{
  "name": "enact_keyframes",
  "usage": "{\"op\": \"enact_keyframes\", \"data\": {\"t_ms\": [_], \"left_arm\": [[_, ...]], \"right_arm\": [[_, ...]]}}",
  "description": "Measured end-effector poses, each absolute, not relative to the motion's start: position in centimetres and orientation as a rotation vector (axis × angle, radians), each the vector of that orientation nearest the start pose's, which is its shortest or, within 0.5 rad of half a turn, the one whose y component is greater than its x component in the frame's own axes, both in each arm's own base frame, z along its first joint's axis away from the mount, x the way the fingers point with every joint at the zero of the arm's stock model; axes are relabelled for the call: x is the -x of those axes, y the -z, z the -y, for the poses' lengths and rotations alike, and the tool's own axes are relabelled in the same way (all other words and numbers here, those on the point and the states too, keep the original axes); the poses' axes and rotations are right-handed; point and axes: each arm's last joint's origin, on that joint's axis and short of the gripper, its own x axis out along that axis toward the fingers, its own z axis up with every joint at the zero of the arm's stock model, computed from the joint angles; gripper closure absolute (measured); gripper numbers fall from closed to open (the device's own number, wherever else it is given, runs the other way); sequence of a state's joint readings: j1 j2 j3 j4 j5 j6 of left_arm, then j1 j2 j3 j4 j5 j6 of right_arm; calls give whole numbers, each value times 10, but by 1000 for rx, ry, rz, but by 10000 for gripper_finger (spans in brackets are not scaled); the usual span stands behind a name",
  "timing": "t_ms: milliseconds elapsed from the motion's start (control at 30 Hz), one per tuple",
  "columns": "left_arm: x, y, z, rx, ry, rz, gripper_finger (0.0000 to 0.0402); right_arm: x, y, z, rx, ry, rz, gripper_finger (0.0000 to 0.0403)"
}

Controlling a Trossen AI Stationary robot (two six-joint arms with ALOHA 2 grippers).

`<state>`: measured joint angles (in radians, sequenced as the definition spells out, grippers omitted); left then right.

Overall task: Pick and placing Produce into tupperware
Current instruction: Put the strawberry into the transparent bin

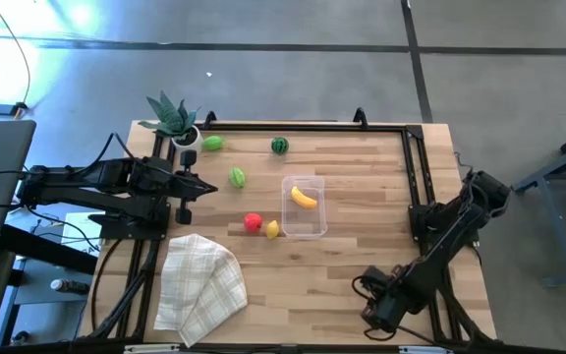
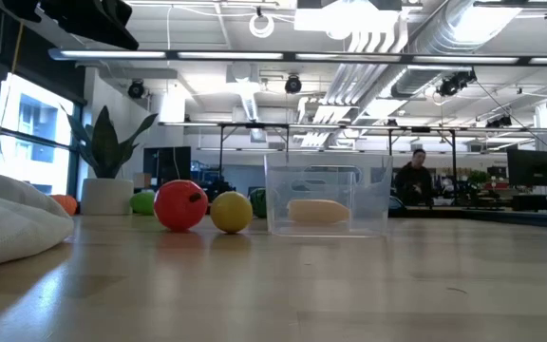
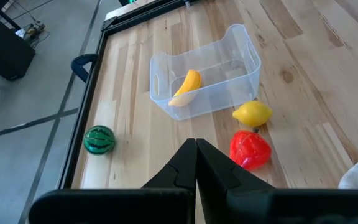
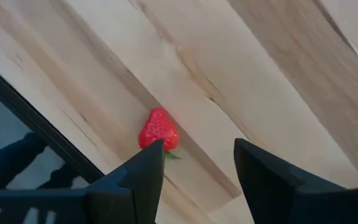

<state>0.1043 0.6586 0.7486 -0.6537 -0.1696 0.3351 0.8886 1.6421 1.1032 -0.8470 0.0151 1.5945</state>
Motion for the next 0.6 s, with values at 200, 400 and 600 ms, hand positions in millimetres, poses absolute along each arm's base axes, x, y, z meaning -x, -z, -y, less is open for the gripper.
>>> {"op": "enact_keyframes", "data": {"t_ms": [200, 400, 600], "left_arm": [[-130, -295, -19, -343, -170, -605, 401], [-130, -295, -19, -343, -169, -605, 401], [-130, -295, -19, -343, -169, -605, 401]], "right_arm": [[-190, -188, -235, -713, 323, -1386, 218], [-190, -179, -235, -744, 286, -1365, 218], [-190, -178, -235, -758, 305, -1366, 217]]}}
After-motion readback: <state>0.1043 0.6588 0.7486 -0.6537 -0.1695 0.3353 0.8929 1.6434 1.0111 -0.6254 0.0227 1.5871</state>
